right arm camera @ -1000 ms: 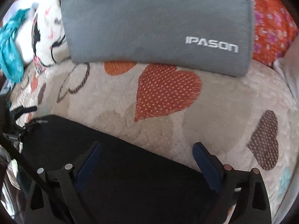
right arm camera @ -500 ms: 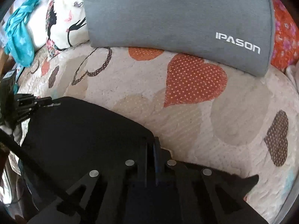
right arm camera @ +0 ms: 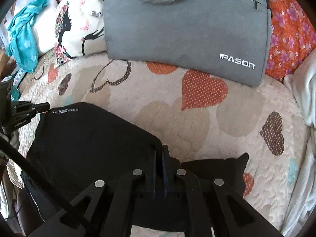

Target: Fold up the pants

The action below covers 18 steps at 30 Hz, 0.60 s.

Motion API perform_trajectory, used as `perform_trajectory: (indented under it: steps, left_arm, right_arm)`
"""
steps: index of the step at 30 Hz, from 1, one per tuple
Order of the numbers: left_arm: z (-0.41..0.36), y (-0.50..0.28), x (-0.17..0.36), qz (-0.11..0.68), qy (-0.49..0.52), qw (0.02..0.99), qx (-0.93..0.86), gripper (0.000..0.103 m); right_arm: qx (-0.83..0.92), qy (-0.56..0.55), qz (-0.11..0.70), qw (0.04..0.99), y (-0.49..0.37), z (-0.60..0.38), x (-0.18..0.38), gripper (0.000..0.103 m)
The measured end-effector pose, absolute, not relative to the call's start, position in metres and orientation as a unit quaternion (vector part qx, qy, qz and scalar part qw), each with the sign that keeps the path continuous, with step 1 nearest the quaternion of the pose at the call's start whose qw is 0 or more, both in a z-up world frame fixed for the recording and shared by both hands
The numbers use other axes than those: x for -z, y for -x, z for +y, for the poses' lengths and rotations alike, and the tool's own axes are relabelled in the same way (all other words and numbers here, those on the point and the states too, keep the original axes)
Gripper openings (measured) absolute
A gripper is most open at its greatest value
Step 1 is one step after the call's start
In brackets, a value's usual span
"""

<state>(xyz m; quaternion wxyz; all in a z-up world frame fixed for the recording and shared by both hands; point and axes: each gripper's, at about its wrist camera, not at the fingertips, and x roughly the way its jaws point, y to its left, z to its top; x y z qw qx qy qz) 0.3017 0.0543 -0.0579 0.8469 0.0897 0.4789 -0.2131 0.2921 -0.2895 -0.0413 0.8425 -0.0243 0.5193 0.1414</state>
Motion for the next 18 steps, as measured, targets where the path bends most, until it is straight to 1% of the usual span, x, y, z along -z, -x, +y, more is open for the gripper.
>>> perform_trajectory:
  steps: [1,5,9,10,15,17,18]
  left_arm:
    - [0.052,-0.303,0.059,0.474,-0.093,0.848,0.216,0.049]
    - [0.040,-0.324,0.067,0.462,-0.105,0.849,0.235,0.049]
    - [0.023,-0.346,0.092,0.492,-0.130,0.817,0.271,0.050]
    - [0.020,-0.348,0.094,0.487,-0.131,0.818,0.277,0.050]
    - [0.014,-0.354,0.097,0.494,-0.096,0.803,0.320,0.050]
    - [0.010,-0.346,0.097,0.496,-0.110,0.794,0.333,0.044]
    - [0.009,-0.341,0.096,0.495,-0.123,0.792,0.335,0.034]
  right_arm:
    - [-0.141,0.022,0.520,0.842,-0.293,-0.289,0.042,0.006]
    - [-0.142,0.015,0.526,0.838,-0.299,-0.293,0.049,0.006]
    - [-0.145,-0.004,0.535,0.832,-0.309,-0.302,0.061,0.006]
    - [-0.144,-0.006,0.538,0.831,-0.312,-0.304,0.064,0.007]
    - [-0.144,-0.010,0.548,0.824,-0.321,-0.305,0.082,0.007]
    - [-0.144,-0.017,0.546,0.825,-0.322,-0.307,0.085,0.007]
    - [-0.146,-0.023,0.544,0.826,-0.322,-0.309,0.085,0.007]
